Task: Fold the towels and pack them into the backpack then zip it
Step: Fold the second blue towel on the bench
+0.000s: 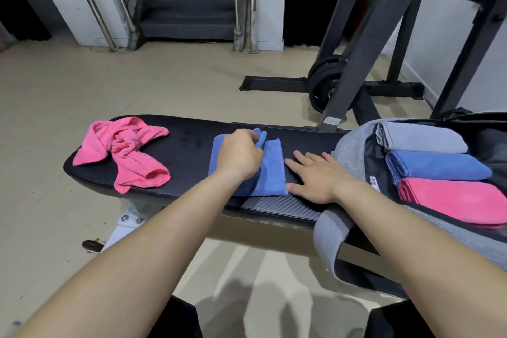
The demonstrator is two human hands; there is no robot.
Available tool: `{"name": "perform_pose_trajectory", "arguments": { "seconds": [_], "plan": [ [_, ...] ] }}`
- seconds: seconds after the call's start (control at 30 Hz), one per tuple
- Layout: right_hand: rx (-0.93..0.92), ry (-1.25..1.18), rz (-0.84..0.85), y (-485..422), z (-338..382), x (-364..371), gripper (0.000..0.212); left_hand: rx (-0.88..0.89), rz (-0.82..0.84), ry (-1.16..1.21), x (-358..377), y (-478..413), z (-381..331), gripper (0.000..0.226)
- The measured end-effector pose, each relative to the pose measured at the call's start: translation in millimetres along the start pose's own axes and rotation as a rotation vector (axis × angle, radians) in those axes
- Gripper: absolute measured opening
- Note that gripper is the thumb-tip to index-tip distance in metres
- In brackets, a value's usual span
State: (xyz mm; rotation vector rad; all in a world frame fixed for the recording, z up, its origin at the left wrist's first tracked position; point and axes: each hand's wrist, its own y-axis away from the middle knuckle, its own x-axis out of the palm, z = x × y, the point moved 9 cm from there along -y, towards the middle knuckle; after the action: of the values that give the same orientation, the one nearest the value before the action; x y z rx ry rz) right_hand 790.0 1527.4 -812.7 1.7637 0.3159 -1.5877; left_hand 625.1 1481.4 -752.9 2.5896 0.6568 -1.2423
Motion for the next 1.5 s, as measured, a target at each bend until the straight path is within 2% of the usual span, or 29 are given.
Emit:
{"name": "perform_pose_trajectory", "arguments": {
  "seconds": [0.17, 0.23, 0.33, 0.4, 0.47, 0.53, 0.57, 0.63, 0.7, 0.8, 0.87, 0.97, 1.07, 1.17, 1.23, 1.33, 1.4, 1.5],
  "plan": [
    [0.016, -0.012, 0.008, -3, 1, 7, 0.079, 0.008, -0.019, -0.019, 15, 4, -14, 0.027],
    [0.012, -0.015, 0.010, -4, 1, 8, 0.080, 0.034, -0.023, -0.010, 19, 6, -21, 0.012],
    [0.009, -0.020, 0.011, -5, -1, 8, 0.080, 0.066, 0.004, -0.019, 29, 12, -29, 0.009],
    [0.004, -0.022, 0.021, -5, -1, 6, 0.076, 0.076, 0.067, -0.064, 41, 18, -29, 0.006],
    [-0.001, -0.082, -0.003, -2, -2, -2, 0.061, 0.084, 0.125, -0.040, 49, 22, -26, 0.015],
    [0.043, -0.201, -0.161, 1, -8, -24, 0.045, 0.089, 0.109, 0.071, 37, 20, -25, 0.026],
    [0.072, -0.254, -0.276, 3, -12, -37, 0.044, 0.108, 0.052, 0.102, 23, 18, -25, 0.027],
    [0.067, -0.312, -0.479, 5, -9, -61, 0.048, 0.168, -0.100, 0.014, -10, 13, -20, 0.027],
    [-0.048, -0.317, -0.546, 0, 13, -74, 0.051, 0.181, -0.136, -0.141, -22, 11, -2, 0.030],
    [-0.212, -0.205, -0.403, -20, 52, -62, 0.056, 0.196, 0.093, -0.307, 8, 13, 24, 0.034],
    [-0.199, -0.125, -0.251, -35, 54, -38, 0.061, 0.221, 0.213, -0.414, 30, 19, 31, 0.049],
    [-0.144, -0.085, -0.105, -43, 41, -7, 0.068, 0.229, 0.252, -0.509, 45, 25, 42, 0.065],
    [-0.129, -0.113, -0.085, -43, 38, 7, 0.071, 0.260, 0.281, -0.584, 55, 29, 53, 0.067],
    [-0.110, -0.113, -0.070, -44, 37, 8, 0.072, 0.269, 0.296, -0.543, 55, 27, 55, 0.067],
    [-0.114, -0.101, -0.119, -46, 37, -4, 0.072, 0.275, 0.309, -0.493, 50, 27, 52, 0.067],
    [-0.151, -0.175, -0.284, -49, 38, -32, 0.051, 0.298, 0.336, -0.443, 38, 29, 54, 0.067],
    [-0.142, -0.284, -0.244, -51, 40, -35, 0.033, 0.333, 0.355, -0.426, 30, 30, 58, 0.066],
    [-0.116, -0.242, -0.221, -45, 49, -38, 0.032, 0.349, 0.315, -0.339, 13, 24, 68, 0.054]
  ]
}}
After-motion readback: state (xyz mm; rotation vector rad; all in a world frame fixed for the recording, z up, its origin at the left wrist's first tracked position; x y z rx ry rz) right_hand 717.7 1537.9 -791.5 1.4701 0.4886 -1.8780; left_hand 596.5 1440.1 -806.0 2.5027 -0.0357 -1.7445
